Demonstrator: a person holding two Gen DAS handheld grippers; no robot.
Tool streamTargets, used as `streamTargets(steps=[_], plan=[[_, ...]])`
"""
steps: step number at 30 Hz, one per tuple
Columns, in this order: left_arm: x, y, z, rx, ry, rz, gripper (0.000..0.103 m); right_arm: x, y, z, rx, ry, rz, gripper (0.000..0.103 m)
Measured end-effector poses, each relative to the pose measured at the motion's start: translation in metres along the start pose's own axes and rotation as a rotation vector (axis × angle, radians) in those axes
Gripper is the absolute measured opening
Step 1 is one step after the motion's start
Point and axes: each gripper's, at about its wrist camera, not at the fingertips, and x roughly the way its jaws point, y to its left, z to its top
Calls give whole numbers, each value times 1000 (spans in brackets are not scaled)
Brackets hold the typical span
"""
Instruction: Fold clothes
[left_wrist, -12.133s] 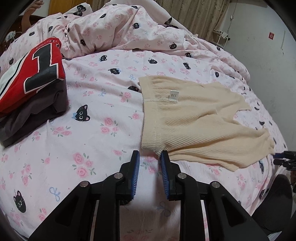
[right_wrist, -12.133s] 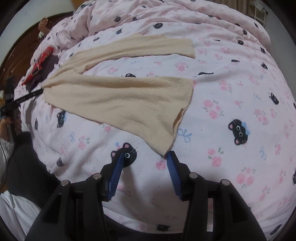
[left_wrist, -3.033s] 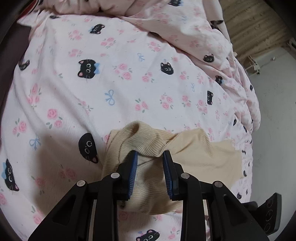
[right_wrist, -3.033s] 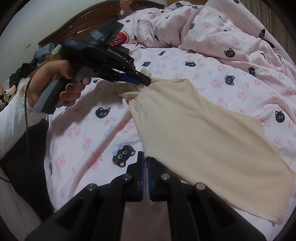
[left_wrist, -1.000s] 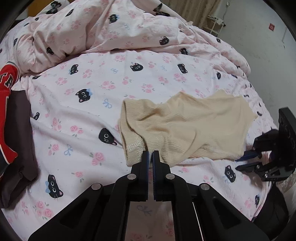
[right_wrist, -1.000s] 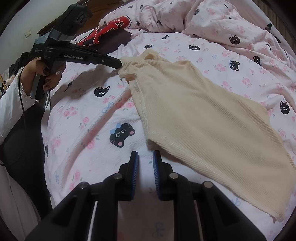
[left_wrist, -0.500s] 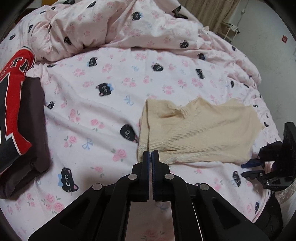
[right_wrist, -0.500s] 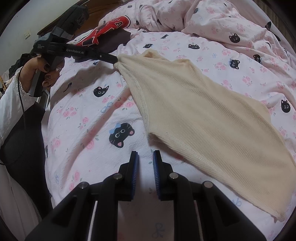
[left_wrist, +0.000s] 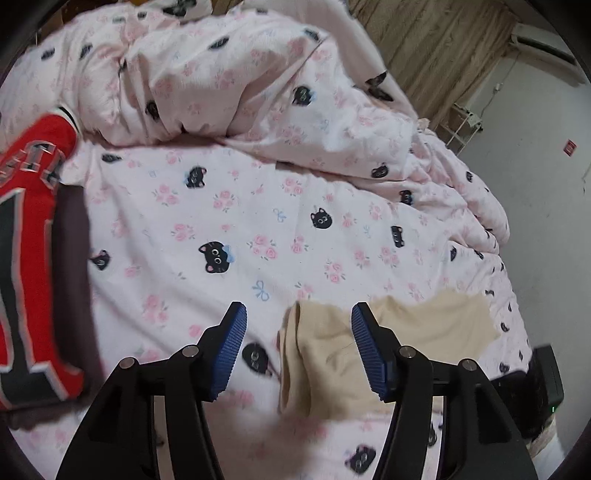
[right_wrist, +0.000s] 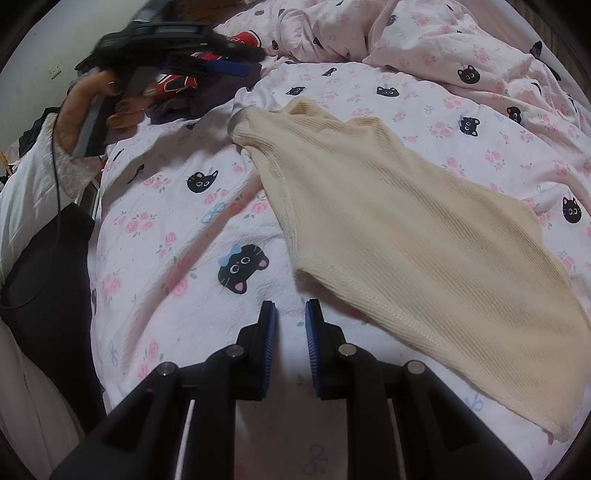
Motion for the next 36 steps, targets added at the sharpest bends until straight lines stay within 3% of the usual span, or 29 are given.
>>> streamTargets(steps=[4, 10, 12, 16, 20, 23, 32, 36], plan=[[41, 0, 0, -31, 95, -20, 54, -1, 1, -1, -6, 0, -3, 18], [54, -9, -5, 2, 118, -24, 53, -3, 2, -1, -17, 2, -5, 18], [58, -8, -7, -5, 128, -37, 45, -4, 2, -1, -20, 2, -5, 18], [58, -9, -8, -18, 120, -58, 16, -4, 2, -1, -19, 4, -1, 18], [43, -2, -4, -75, 65, -90, 16, -3, 1, -1, -18, 5, -3, 18], [32, 7, -3, -125, 24, -66, 16, -3, 1, -1, -18, 6, -5, 18], [54, 19, -10, -183, 80, -28, 17, -5, 1, -1, -12, 7, 0, 18], [31, 19, -6, -218, -26, -58, 18, -16, -2, -3, -12, -8, -2, 25]])
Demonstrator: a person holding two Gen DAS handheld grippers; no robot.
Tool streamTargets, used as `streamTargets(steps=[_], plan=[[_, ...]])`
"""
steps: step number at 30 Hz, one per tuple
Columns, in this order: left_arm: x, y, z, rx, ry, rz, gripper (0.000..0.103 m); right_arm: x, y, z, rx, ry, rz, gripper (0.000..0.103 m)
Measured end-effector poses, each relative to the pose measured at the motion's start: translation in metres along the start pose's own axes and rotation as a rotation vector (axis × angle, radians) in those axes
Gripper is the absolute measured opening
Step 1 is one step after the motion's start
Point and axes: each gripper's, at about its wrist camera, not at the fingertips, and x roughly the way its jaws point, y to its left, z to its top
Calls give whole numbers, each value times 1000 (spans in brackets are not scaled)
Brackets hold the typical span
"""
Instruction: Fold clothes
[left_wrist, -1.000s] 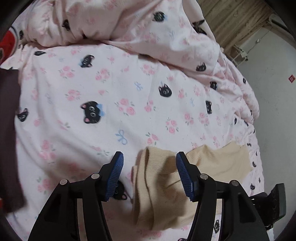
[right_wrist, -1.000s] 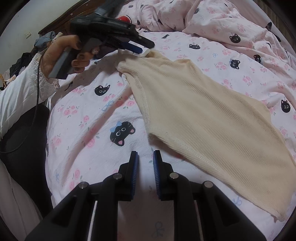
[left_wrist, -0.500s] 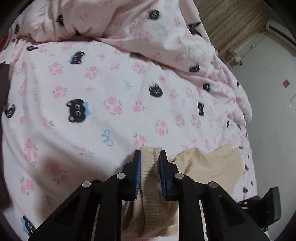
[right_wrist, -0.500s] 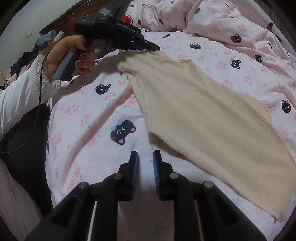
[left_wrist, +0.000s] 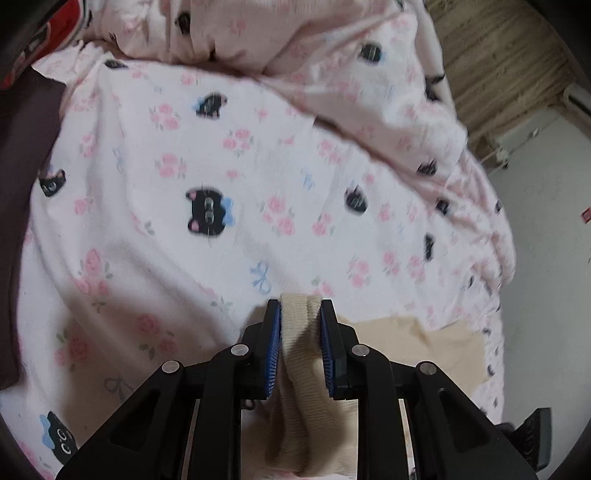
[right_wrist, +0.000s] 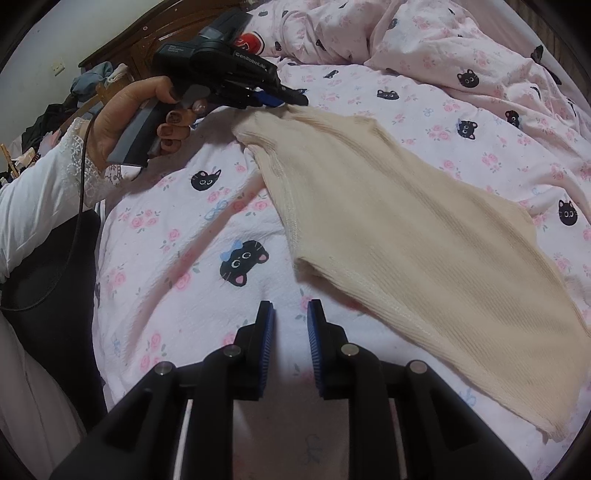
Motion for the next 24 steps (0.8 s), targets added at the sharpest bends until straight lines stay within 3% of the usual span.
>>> streamTargets(steps=[3, 7, 15, 21, 24], plan=[[-25, -17, 2, 76, -108, 19, 18, -20, -13, -4, 40, -41, -22, 39], [-44, -44, -5, 198, -181, 58, 18, -57, -53, -12, 188, -122, -76, 41], [-13, -80, -44, 302, 11, 8, 18, -103, -152, -62, 613, -143, -211, 41], [8, -71, -60, 301, 89, 183, 18, -119, -209, -108, 938, -204, -115, 43], [13, -60, -59, 259, 96, 206, 18, -113, -225, -123, 1039, -202, -61, 43]])
